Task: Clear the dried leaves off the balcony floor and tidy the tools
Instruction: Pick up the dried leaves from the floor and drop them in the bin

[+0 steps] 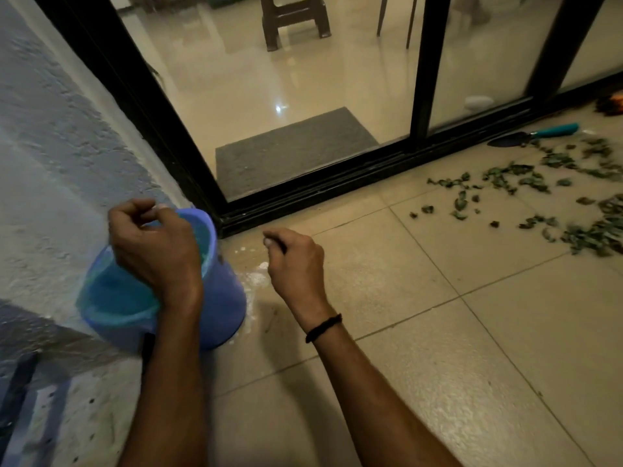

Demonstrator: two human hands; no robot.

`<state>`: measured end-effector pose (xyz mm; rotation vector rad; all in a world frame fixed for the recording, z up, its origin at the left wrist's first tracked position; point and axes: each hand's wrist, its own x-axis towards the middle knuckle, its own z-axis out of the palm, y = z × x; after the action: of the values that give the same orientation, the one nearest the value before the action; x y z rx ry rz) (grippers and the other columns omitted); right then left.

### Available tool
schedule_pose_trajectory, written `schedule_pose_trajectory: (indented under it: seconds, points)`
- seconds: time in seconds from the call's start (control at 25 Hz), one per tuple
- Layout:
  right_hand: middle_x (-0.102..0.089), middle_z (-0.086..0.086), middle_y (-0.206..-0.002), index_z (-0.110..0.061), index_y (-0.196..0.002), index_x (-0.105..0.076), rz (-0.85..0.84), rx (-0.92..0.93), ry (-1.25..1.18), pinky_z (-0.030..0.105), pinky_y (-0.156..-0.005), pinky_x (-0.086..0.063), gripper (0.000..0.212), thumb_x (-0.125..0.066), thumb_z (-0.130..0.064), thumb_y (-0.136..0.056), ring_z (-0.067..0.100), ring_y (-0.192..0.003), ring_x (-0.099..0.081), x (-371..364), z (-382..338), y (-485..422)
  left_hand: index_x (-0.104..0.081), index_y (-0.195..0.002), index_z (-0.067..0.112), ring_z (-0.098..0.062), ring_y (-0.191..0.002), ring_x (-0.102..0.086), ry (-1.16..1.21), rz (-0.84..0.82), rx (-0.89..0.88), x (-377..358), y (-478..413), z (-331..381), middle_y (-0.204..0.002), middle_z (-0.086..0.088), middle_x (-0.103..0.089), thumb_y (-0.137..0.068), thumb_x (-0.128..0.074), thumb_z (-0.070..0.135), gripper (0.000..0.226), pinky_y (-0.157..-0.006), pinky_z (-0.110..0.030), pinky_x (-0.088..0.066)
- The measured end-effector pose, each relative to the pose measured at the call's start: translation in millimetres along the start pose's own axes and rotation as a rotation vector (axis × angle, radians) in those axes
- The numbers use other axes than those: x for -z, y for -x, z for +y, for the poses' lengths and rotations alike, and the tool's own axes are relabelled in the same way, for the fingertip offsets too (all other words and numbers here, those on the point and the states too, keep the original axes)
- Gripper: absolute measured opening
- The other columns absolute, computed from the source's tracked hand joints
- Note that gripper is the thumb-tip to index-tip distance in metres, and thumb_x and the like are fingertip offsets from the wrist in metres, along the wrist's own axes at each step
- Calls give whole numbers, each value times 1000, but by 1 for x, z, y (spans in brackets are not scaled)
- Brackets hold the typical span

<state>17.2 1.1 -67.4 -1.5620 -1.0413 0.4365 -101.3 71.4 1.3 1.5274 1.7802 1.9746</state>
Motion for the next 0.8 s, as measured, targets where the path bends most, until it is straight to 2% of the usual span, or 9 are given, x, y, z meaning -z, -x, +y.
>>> schedule_pose_trajectory:
  seconds: [0.12, 0.2, 0.24, 0.4, 0.48, 0.56, 0.64, 0.72, 0.8]
  points:
    - [-74, -3, -109, -15, -114, -74, 32, -133, -1, 5, -86, -42, 22, -61, -15, -95, 5, -99, -66, 24, 38, 2, -65, -94, 12, -23, -83, -61, 56, -111, -84, -31, 36, 3, -91, -7, -67, -85, -50, 18, 18, -78, -20, -43]
    - [-74, -3, -109, -15, -113, -74, 39, -213, 18, 13, -89, -49, 22, -62, -16, -95, 5, -98, -66, 39, 63, 9, -62, -98, 17, -16, -81, -58, 66, -272, -101, -54, 67, -3, -94, -5, -65, -89, -55, 17, 12, -73, -13, -40]
    - [-74, -3, -108, -15, -113, -74, 42, -248, 30, 15, -89, -50, 21, -63, -16, -95, 4, -97, -66, 46, 75, 13, -61, -100, 19, -15, -83, -58, 54, -372, -89, -65, 84, -13, -97, -5, -64, -91, -56, 17, 10, -73, -14, -42]
    - [-74, -4, -102, -15, -106, -76, 88, -381, 37, 20, -88, -52, 17, -66, -19, -93, 4, -91, -64, 71, 120, 14, -63, -110, 20, -19, -99, -61, -101, -747, 0, -113, 140, -69, -109, -2, -63, -97, -53, 15, 17, -86, -41, -55]
    - [-74, -4, -99, -15, -104, -76, 137, -423, 35, 23, -88, -53, 15, -68, -21, -92, 5, -90, -64, 84, 139, 3, -66, -111, 15, -22, -100, -61, -144, -860, -16, -135, 155, -88, -107, -5, -66, -96, -57, 16, 17, -89, -43, -54]
    - [-74, -4, -98, -15, -103, -76, 183, -444, 50, 18, -84, -50, 15, -69, -22, -92, 5, -89, -64, 97, 158, -14, -67, -113, 10, -25, -101, -61, -166, -902, -41, -157, 165, -94, -106, -8, -66, -96, -61, 19, 19, -89, -37, -51]
    - [-74, -2, -100, -14, -105, -76, 229, -458, 71, 15, -82, -46, 17, -70, -22, -91, 6, -90, -64, 109, 179, -37, -65, -121, 8, -28, -108, -59, -222, -879, 16, -183, 174, -97, -117, -13, -63, -98, -60, 24, 28, -91, -34, -46]
    - [-74, 2, -105, -11, -110, -74, 285, -485, 104, 18, -83, -46, 23, -70, -23, -91, 11, -94, -65, 123, 205, -63, -58, -133, 8, -34, -120, -51, -380, -881, 133, -207, 182, -106, -133, -18, -51, -99, -60, 30, 41, -100, -41, -44]
    - [-69, 7, -114, -10, -121, -68, 330, -508, 163, 19, -85, -45, 34, -70, -26, -91, 14, -100, -63, 139, 234, -91, -58, -133, 6, -41, -123, -44, -498, -854, 163, -228, 191, -122, -136, -21, -45, -98, -61, 30, 42, -104, -47, -40]
